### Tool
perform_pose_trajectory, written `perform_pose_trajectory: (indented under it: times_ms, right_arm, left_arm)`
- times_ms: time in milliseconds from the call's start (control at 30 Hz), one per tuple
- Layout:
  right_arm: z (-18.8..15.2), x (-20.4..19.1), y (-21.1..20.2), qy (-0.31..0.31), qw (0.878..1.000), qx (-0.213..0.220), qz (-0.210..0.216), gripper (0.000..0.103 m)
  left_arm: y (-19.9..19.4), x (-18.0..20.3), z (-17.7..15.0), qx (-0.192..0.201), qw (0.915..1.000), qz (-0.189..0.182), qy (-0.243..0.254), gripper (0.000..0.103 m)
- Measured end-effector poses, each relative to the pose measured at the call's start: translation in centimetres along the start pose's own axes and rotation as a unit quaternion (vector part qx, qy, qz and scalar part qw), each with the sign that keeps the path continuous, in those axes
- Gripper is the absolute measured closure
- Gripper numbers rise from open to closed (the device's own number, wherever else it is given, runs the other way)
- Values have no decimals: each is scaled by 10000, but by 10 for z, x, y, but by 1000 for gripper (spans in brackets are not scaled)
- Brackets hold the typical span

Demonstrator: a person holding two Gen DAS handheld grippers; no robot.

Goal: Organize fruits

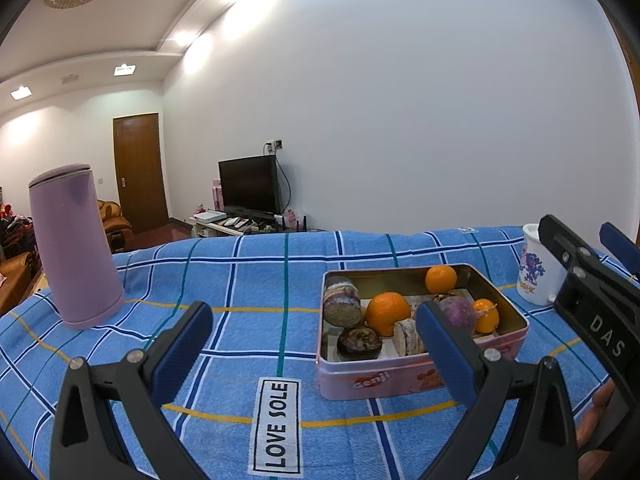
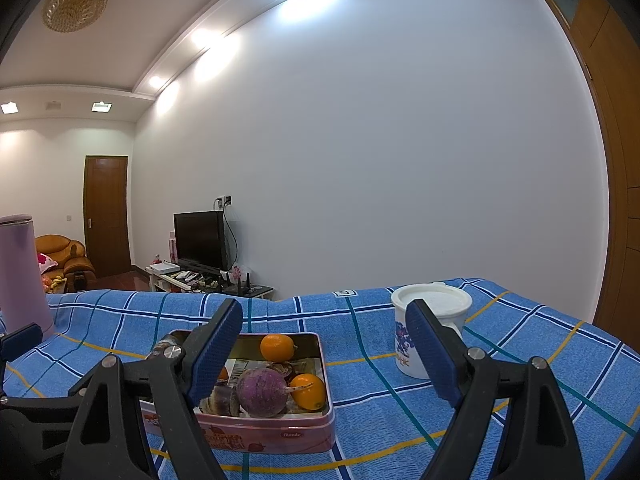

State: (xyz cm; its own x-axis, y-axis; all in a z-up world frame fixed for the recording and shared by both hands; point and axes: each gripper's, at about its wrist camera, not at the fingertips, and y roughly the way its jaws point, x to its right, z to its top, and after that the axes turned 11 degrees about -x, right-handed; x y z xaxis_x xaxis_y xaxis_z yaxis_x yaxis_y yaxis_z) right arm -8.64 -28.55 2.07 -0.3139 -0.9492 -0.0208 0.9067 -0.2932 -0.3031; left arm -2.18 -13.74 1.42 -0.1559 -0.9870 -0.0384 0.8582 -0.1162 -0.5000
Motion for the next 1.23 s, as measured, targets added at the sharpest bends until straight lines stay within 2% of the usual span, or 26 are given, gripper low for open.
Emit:
perform_pose_trajectory:
  times_ms: [1233]
  right_arm:
    - [1, 2, 3, 14, 10000, -59, -59, 18]
  left_arm:
    - [5, -2, 0, -91, 9999, 43, -73, 0]
